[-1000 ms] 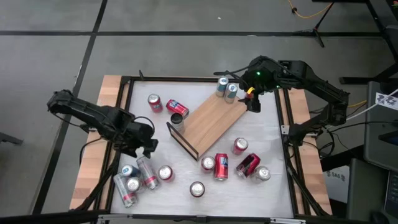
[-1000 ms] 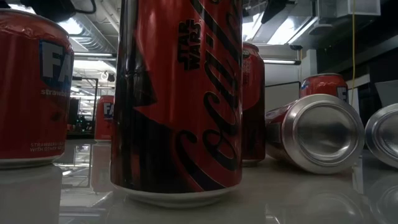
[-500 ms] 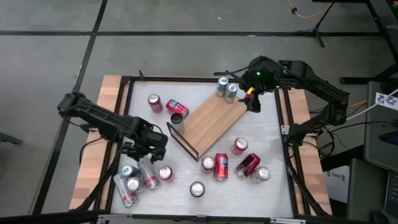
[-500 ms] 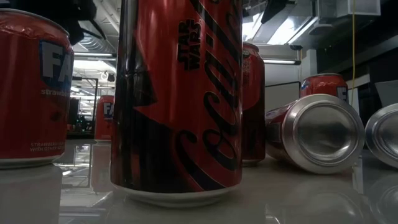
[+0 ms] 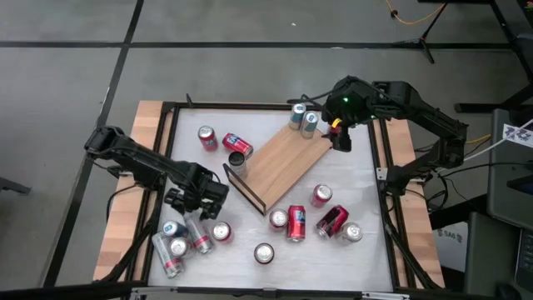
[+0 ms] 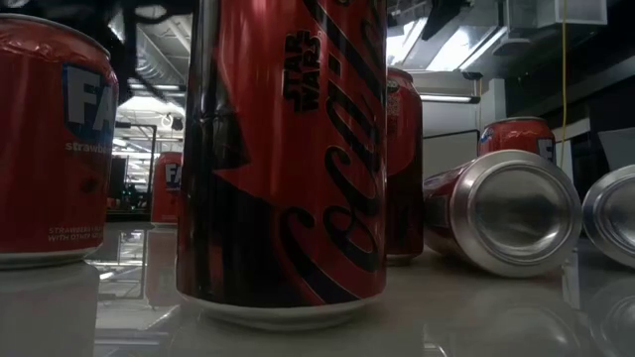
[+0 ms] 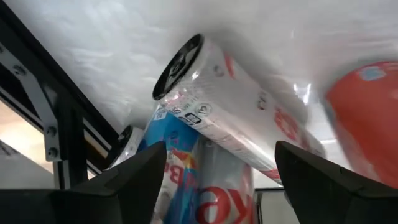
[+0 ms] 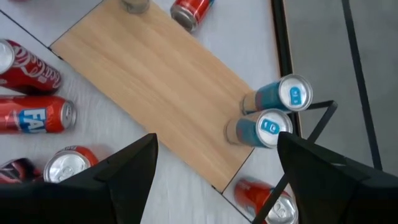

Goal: Place canned beverage on shelf
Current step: Put the white pink soda can on the shelf aligned with the other white pink soda can

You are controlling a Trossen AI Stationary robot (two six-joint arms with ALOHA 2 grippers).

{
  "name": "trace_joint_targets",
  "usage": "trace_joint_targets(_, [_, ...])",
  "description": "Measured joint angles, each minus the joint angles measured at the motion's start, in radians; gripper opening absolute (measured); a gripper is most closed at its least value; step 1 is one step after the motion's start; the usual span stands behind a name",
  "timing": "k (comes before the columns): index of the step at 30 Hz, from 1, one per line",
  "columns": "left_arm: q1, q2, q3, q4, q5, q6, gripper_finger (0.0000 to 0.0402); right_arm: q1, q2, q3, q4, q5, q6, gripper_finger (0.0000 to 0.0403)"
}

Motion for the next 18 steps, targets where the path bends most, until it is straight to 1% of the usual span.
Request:
trace_joint_targets(4, [0.000,0.000,-0.050,0.046,0.033,-0.002,0.0293,0.000,-0.019,0.000,0.001,0.006,0.000,0.0321])
trace_joint_targets(13, [-0.006,0.000,-0.105,0.132,0.040,-0.003,0.0293,0.000,-0.034,-0.004,0.005,0.008,0.006,0.0321])
trace_joint_targets(15, [-0.006,0.000,-0.129,0.167,0.044,-0.005,0.0293,0.000,-0.047,-0.036,0.023,0.008,0.006,0.0321])
trace_joint_targets(18, [-0.004,-0.002,-0.154,0.207,0.070,-0.012,0.0293,0.000,-0.085,-0.123,0.069,0.013,0.007,0.0321])
